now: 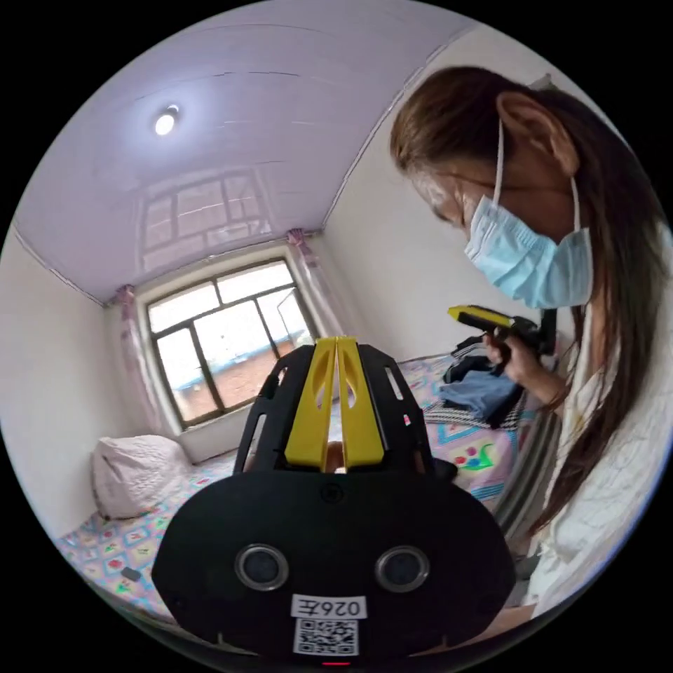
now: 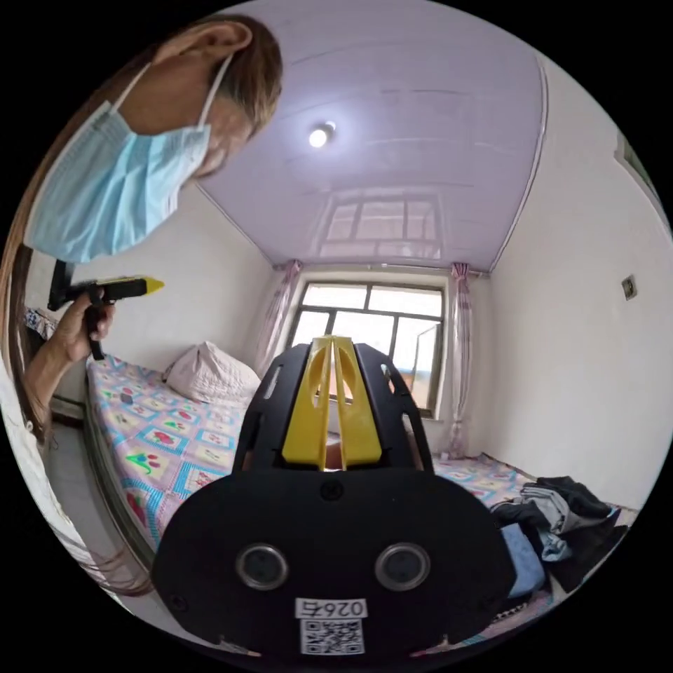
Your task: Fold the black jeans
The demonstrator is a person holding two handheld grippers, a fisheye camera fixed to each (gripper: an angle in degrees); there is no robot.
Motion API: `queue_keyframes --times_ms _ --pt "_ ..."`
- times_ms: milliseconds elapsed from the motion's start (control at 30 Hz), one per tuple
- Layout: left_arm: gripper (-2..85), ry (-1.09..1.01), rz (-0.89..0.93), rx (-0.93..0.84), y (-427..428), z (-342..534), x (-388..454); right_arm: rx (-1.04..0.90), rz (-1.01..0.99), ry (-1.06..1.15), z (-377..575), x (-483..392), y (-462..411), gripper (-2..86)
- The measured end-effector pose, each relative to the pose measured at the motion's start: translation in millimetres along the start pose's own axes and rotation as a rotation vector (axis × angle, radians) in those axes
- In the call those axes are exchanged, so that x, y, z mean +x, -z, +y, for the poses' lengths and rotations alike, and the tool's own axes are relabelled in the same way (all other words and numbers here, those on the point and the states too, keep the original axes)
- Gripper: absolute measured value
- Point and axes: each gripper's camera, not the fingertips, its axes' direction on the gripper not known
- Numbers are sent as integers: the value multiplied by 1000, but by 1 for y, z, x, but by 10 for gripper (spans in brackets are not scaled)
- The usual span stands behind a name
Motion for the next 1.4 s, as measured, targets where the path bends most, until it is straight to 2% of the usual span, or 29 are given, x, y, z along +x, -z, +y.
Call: queue_keyframes --times_ms 67,133,200,267,333,467,533,567,633,867,1000,1067,1100,1133,1167,1200,1233,1400 --pt "-1 -89 -95 40 11 1 12 -55 65 34 -1 -6 -5 -10" --pt "32 -33 62 91 17 0 4 -95 83 19 3 -4 -12 -10" --pt "37 59 185 54 3 3 -11 -169 12 -33 11 4 -25 -11" --pt "3 173 242 -46 -28 15 -27 -306 -123 -163 35 23 -52 -11" --pt "-6 288 272 -196 -79 43 -35 -427 -173 -291 66 39 -76 -12" --pt "-9 346 255 -459 -158 83 -15 -732 -231 -469 155 60 -128 -12" --pt "-10 333 261 -650 -210 104 6 -826 -223 -492 186 62 -143 -13" --pt "-10 335 269 -687 -221 108 10 -881 -218 -490 203 62 -152 -13" --pt "-10 383 314 -776 -258 118 17 -936 -216 -476 222 64 -166 -13" --pt "-10 666 465 -826 -357 116 -21 -1006 -296 -459 278 93 -260 -12" --pt "-9 668 351 -900 -412 110 -40 -1003 -379 -451 310 107 -321 -12" --pt "-9 621 276 -1010 -433 119 -40 -1008 -438 -433 338 112 -360 -12" --pt "-8 566 252 -1140 -449 134 -33 -1021 -453 -420 348 111 -370 -12" --pt "-8 558 267 -1075 -445 134 -35 -1089 -474 -370 372 107 -389 -13" --pt "-8 584 268 -1058 -441 132 -40 -1248 -487 -292 407 97 -410 -13" --pt "-8 670 280 -1049 -437 127 -54 -1305 -532 -254 421 93 -416 -13" --pt "-8 729 302 -1052 -434 121 -65 -1228 -546 -309 421 107 -419 -13" --pt "-9 788 308 -1079 -416 62 -98 -1245 -640 -335 431 133 -437 -13"
